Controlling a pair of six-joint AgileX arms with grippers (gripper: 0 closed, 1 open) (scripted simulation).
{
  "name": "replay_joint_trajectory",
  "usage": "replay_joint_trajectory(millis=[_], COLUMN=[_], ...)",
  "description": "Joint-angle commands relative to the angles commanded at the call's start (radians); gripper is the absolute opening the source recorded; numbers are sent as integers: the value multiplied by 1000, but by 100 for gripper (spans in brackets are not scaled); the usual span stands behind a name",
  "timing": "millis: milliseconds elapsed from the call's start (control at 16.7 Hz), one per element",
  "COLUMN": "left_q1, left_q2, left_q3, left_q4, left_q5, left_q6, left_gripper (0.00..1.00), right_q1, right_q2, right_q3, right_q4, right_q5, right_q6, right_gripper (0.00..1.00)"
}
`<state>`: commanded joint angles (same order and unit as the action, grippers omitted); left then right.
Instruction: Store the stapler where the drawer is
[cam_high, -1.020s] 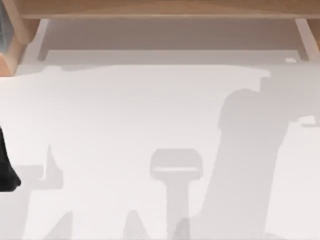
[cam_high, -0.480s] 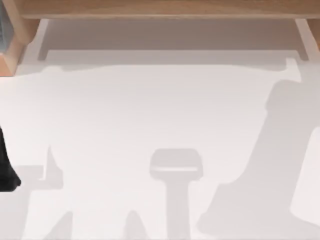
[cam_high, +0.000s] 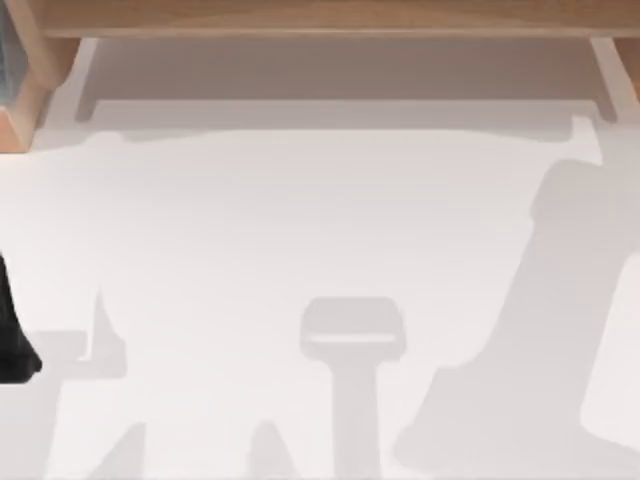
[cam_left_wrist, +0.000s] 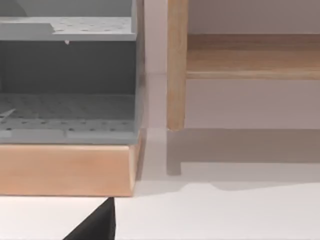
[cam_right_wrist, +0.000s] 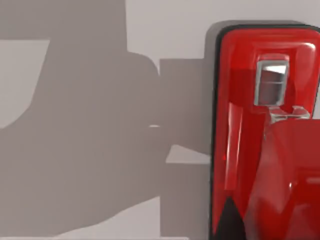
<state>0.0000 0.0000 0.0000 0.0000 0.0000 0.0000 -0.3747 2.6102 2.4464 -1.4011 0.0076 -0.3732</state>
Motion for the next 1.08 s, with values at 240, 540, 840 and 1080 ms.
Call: replay_joint_trajectory(millis=[240,540,840,1080], left_q1=[0,0,0,0], left_q2=[0,0,0,0], left_q3=[0,0,0,0], left_q4=[0,0,0,0], left_q5=[0,0,0,0], left_q6=[0,0,0,0], left_gripper=[100,100,100,100], right_q1=[0,0,0,-3], right_q2=[0,0,0,-22], right_q3=[0,0,0,-15], right_q4=[0,0,0,14], right_q5=[0,0,0,-11], right_q6=[0,0,0,-16], right_gripper=[83,100,100,100])
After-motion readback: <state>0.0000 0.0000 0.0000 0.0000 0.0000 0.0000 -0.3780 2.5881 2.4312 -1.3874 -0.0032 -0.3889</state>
